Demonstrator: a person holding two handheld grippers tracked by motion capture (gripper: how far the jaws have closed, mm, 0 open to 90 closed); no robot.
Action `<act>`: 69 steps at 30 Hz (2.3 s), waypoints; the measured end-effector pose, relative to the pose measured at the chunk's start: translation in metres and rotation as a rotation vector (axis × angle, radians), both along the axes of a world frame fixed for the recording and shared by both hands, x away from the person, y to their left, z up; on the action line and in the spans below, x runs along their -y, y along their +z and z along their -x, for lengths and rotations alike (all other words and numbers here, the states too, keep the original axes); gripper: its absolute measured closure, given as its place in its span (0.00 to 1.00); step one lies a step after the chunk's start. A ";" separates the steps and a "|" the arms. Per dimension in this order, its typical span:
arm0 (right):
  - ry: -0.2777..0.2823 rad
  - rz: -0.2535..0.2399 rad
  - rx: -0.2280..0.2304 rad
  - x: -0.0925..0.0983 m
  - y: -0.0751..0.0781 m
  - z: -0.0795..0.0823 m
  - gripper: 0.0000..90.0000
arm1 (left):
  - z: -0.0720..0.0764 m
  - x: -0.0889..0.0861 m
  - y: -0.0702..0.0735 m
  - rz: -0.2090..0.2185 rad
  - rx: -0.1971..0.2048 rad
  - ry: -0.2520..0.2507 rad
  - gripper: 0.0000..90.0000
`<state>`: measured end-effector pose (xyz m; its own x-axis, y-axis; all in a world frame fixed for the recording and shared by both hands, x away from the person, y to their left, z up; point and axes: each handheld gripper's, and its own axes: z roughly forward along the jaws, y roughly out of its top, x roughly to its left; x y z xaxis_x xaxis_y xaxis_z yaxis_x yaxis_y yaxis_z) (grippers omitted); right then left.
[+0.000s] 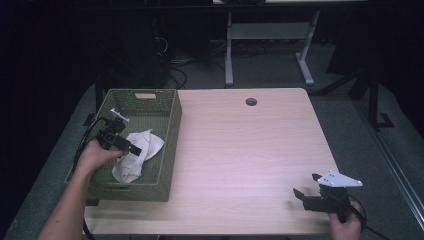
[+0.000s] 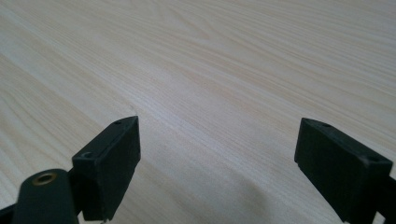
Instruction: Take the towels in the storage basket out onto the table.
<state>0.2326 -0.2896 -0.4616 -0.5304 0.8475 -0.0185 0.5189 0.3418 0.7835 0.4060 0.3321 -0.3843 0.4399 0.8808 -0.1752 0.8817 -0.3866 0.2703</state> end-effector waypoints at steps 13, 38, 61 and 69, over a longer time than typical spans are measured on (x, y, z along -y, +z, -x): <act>0.003 0.008 -0.006 -0.002 -0.001 0.000 0.16 | -0.007 0.006 -0.021 -0.138 -0.098 -0.012 0.47; -0.013 0.019 -0.009 -0.005 -0.004 -0.002 0.16 | -0.005 0.011 -0.033 -0.171 -0.128 -0.045 0.79; -0.018 0.016 -0.001 -0.002 -0.005 -0.001 0.16 | 0.003 -0.003 0.001 -0.045 -0.027 -0.020 0.83; -0.025 0.017 0.001 -0.003 -0.003 -0.001 0.16 | 0.013 -0.006 0.019 0.053 0.040 -0.029 0.83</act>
<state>0.2337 -0.2869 -0.4645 -0.5091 0.8601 -0.0334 0.5266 0.3420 0.7783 0.3926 0.3385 -0.3654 0.4724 0.8577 -0.2030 0.8586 -0.3959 0.3256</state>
